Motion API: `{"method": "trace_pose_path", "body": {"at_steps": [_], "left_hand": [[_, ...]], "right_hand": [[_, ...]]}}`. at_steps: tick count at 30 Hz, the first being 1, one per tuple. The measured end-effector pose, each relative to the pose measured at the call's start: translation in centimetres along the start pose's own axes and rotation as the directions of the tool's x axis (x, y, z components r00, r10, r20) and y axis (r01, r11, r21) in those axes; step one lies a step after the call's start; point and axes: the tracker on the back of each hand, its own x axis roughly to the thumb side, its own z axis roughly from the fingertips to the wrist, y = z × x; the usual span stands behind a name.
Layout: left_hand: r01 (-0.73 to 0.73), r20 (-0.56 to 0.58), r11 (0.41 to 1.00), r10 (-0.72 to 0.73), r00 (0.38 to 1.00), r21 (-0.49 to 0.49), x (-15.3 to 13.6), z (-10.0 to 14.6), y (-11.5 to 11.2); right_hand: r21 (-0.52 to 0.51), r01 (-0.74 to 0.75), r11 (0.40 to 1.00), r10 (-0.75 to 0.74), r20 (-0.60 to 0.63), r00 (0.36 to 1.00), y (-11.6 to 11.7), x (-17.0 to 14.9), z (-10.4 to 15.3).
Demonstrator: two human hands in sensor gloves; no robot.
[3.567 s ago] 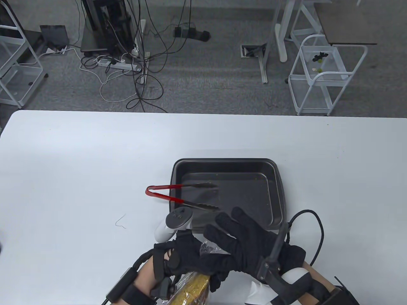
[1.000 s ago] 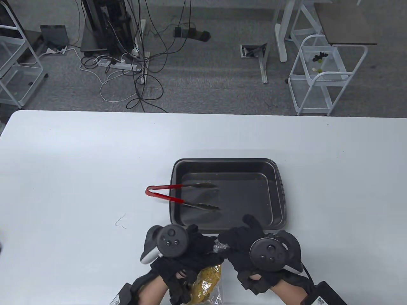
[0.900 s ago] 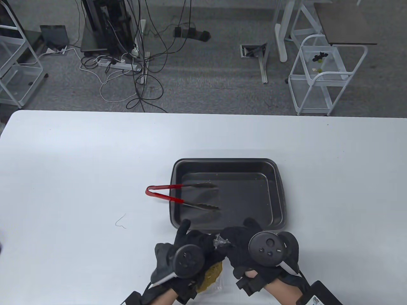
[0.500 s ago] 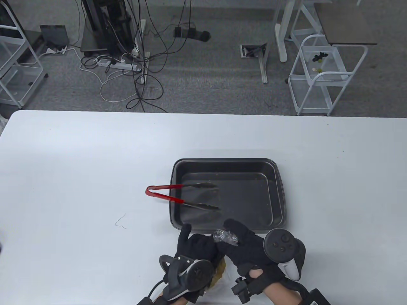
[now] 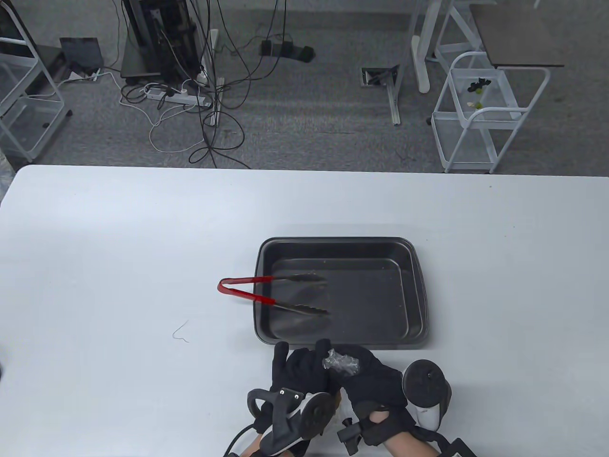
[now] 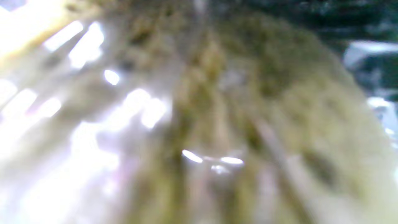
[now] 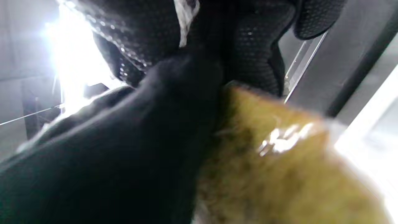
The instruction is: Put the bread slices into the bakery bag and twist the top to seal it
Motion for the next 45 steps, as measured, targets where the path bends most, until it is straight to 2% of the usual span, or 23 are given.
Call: {"method": "trace_pose_path", "body": {"at_steps": [2, 3, 4, 7, 10, 12, 14, 16, 18, 19, 21, 22, 25, 26, 29, 30, 31, 33, 36, 38, 41, 42, 45], "left_hand": [[-0.084, 0.043, 0.991, 0.089, 0.995, -0.104, -0.7, 0.2, 0.3], [-0.124, 0.047, 0.983, 0.131, 0.990, -0.137, -1.0, 0.3, 0.4], [-0.169, 0.031, 0.974, 0.175, 0.984, -0.153, -1.3, 0.6, 0.5], [-0.293, -0.021, 0.949, 0.292, 0.956, -0.117, -1.9, 0.6, 0.1], [-0.347, -0.036, 0.931, 0.345, 0.938, -0.115, -2.6, 0.3, -0.4], [-0.418, -0.061, 0.898, 0.413, 0.909, -0.137, -3.2, 0.1, -0.6], [-0.482, -0.107, 0.849, 0.470, 0.876, -0.217, -3.6, 0.0, -1.3], [-0.457, -0.120, 0.857, 0.441, 0.889, -0.238, -3.8, 0.0, -1.6], [-0.342, -0.113, 0.921, 0.325, 0.939, -0.186, -3.5, 0.2, -1.4], [-0.289, -0.116, 0.945, 0.273, 0.955, -0.153, -3.0, 0.4, -1.3], [-0.205, -0.095, 0.973, 0.195, 0.976, -0.109, -2.3, 0.7, -0.8], [-0.158, -0.076, 0.980, 0.149, 0.986, -0.119, -2.0, 0.8, -0.3], [-0.074, -0.027, 0.987, 0.071, 0.997, -0.142, -2.8, 1.2, 2.1], [-0.060, -0.037, 0.991, 0.056, 0.998, -0.118, -3.9, 1.4, 3.2], [0.031, -0.205, 0.998, -0.018, 0.979, 0.061, -9.5, 1.5, 6.6], [0.065, -0.255, 0.996, -0.049, 0.966, 0.054, -11.1, 1.3, 7.0], [0.099, -0.346, 0.995, -0.091, 0.934, 0.007, -14.0, 1.3, 7.4], [0.101, -0.460, 0.990, -0.134, 0.878, -0.095, -17.9, 1.3, 7.3], [0.170, -0.562, 0.973, -0.230, 0.794, -0.159, -23.0, 1.3, 6.2], [0.215, -0.590, 0.950, -0.309, 0.746, -0.226, -25.2, 1.0, 5.2], [0.215, -0.588, 0.921, -0.375, 0.716, -0.326, -27.2, -0.1, 3.9], [0.184, -0.595, 0.918, -0.370, 0.713, -0.350, -27.7, -0.5, 3.5], [0.101, -0.609, 0.933, -0.305, 0.732, -0.346, -28.7, -2.0, 2.5]], "right_hand": [[-0.033, 0.044, 0.998, -0.044, -0.009, 0.999, -0.7, -0.5, -0.2], [-0.012, 0.076, 0.997, -0.076, -0.020, 0.997, -0.9, -0.6, -0.3], [-0.005, 0.103, 0.995, -0.103, -0.030, 0.994, -1.0, -0.5, -0.2], [0.001, 0.129, 0.992, -0.129, 0.019, 0.991, -0.9, -0.1, -0.4], [0.127, 0.254, 0.959, -0.259, 0.029, 0.965, -0.9, -0.4, -1.1], [0.261, 0.389, 0.884, -0.405, 0.011, 0.914, -0.8, -0.9, -1.6], [0.341, 0.446, 0.827, -0.467, -0.023, 0.884, -0.6, -0.6, -1.6], [0.385, 0.412, 0.826, -0.443, -0.009, 0.897, -0.4, -0.4, -1.6], [0.409, 0.398, 0.821, -0.434, -0.007, 0.901, 0.0, -0.2, -1.4], [0.401, 0.392, 0.828, -0.423, -0.010, 0.906, 0.1, 0.2, -1.3], [0.347, 0.304, 0.887, -0.340, 0.048, 0.939, -0.1, 0.8, -1.1], [0.318, 0.246, 0.916, -0.285, 0.085, 0.955, -0.4, 1.2, -1.1], [0.262, 0.173, 0.950, -0.210, 0.121, 0.970, -1.0, 1.7, -0.8], [0.239, 0.152, 0.959, -0.182, 0.112, 0.977, -1.1, 1.7, -0.6], [0.249, 0.094, 0.964, -0.122, 0.103, 0.987, -0.5, 1.5, -0.1], [0.247, 0.081, 0.966, -0.111, 0.111, 0.988, -0.3, 1.6, 0.0], [0.236, 0.081, 0.968, -0.112, 0.123, 0.986, 0.1, 1.9, 0.0], [0.248, 0.037, 0.968, -0.073, 0.137, 0.988, 0.3, 2.5, 0.0], [0.256, 0.054, 0.965, -0.088, 0.124, 0.988, 0.4, 2.6, 0.0], [0.260, 0.056, 0.964, -0.088, 0.111, 0.990, 0.4, 2.5, 0.1], [0.254, 0.052, 0.966, -0.083, 0.117, 0.990, 0.2, 2.6, 0.1], [0.257, 0.048, 0.965, -0.081, 0.119, 0.990, 0.2, 2.7, 0.1], [0.254, 0.051, 0.966, -0.083, 0.114, 0.990, 0.1, 2.6, 0.0]]}}
